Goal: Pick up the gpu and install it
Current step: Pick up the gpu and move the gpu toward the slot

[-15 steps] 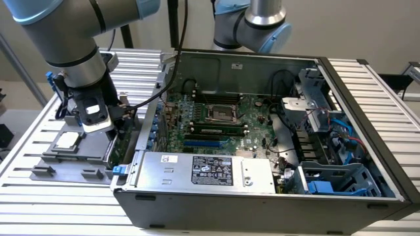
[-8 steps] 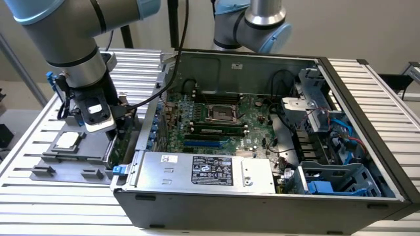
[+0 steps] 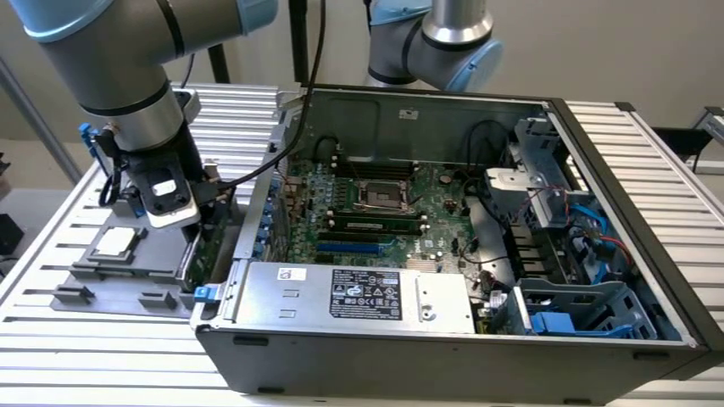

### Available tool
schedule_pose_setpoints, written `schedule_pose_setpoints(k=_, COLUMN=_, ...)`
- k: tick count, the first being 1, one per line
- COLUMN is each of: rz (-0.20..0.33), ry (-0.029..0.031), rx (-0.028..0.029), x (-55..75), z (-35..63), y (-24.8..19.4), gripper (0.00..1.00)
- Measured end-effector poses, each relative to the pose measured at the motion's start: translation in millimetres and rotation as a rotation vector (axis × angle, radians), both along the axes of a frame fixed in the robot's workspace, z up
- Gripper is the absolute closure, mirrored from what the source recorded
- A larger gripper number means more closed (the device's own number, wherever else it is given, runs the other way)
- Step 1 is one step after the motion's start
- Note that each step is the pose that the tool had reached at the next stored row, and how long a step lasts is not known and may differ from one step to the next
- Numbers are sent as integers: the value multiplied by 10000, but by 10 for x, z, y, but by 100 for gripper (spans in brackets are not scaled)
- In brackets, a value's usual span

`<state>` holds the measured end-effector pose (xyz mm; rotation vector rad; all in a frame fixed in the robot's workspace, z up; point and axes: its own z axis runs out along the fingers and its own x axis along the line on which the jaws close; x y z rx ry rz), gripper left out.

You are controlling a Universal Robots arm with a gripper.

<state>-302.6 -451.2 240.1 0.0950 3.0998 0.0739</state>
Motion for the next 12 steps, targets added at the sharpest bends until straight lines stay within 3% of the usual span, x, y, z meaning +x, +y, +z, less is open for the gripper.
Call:
schedule_pose_setpoints(k=7, rz=1, ry=107, rx=0, x=6, z=147, y=0, gripper=73)
schedule_pose_setpoints(k=12, rz=1, ry=188, rx=0, x=20, z=363, y=0, gripper=73)
